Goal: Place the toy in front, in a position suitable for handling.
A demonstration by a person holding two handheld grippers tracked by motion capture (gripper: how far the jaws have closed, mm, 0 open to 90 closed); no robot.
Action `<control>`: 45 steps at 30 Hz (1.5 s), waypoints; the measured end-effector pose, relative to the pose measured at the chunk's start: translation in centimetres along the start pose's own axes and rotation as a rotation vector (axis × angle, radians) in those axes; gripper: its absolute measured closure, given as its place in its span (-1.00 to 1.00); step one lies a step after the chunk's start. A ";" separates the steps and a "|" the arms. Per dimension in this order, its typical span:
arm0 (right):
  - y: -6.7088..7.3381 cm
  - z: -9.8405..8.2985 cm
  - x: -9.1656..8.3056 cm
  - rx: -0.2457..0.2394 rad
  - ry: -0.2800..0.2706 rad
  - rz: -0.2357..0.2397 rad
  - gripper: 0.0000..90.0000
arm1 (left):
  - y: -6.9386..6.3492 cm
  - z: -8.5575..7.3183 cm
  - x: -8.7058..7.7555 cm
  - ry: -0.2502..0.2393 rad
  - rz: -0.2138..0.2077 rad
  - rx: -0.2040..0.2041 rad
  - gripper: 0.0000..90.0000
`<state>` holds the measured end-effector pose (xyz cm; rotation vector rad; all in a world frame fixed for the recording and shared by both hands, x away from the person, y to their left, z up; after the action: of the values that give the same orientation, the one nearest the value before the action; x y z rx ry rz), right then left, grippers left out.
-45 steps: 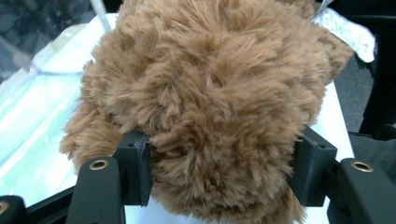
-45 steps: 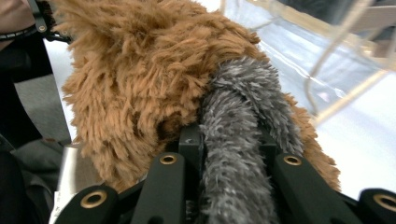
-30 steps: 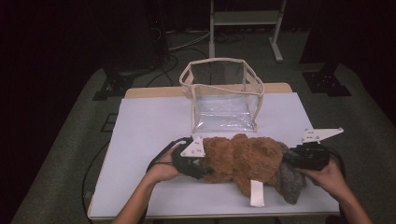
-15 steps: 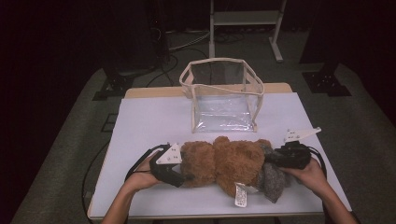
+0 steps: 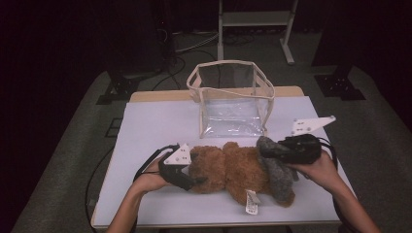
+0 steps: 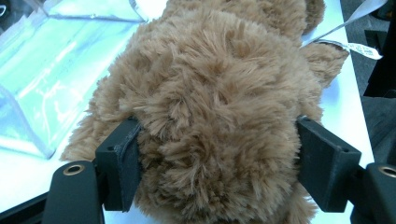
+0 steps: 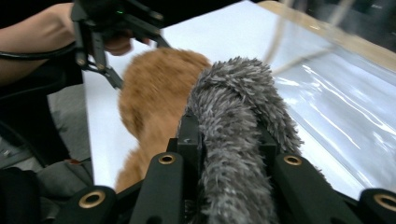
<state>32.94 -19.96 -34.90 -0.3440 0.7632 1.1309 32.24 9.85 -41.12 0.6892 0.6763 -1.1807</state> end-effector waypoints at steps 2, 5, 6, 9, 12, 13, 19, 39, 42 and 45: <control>0.6 1.2 1.3 -0.028 0.014 0.020 0.60 | -0.2 0.4 0.2 0.004 -0.003 0.012 -0.44; 1.3 2.4 3.5 -0.069 0.065 0.013 0.59 | -0.3 0.6 0.4 0.005 0.005 0.015 -0.44; 1.4 2.5 4.1 -0.077 0.081 0.012 0.59 | -0.3 0.6 0.4 0.003 0.006 0.016 -0.45; 1.3 1.9 5.3 -0.084 0.135 -0.023 0.59 | -0.3 0.2 0.2 -0.003 0.006 0.012 -0.46; 0.5 0.8 4.3 -0.051 0.114 -0.030 0.59 | -0.2 -0.2 0.1 -0.005 0.005 0.015 -0.47; 0.2 0.3 3.7 -0.038 0.111 -0.040 0.59 | -0.1 -0.3 -0.1 0.001 0.006 0.014 -0.48; -0.4 -1.5 1.4 0.004 0.131 -0.089 0.59 | 0.0 -0.4 0.2 -0.001 0.003 0.000 -0.45; 3.2 4.9 8.1 -0.187 0.222 -0.012 0.29 | -0.3 -0.2 0.3 -0.011 0.016 0.001 -0.45; 3.2 4.5 6.8 -0.189 0.219 -0.031 0.11 | -0.2 -0.2 0.2 -0.010 0.015 0.002 -0.46; 2.9 4.0 5.4 -0.183 0.217 -0.053 -0.03 | -0.2 -0.2 0.2 -0.009 0.012 0.002 -0.48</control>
<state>32.99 -12.69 -35.48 -0.6457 0.8367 1.1273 32.08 9.84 -41.46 0.6881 0.6627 -1.1732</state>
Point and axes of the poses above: each handheld gripper's, and its own axes: x roughly forward along the jaws, z roughly out of its top, y roughly to its left, the point moved 4 cm from there along x, roughly forward along the jaws, and after that the axes turned 14 degrees about y, right-handed, at the moved point
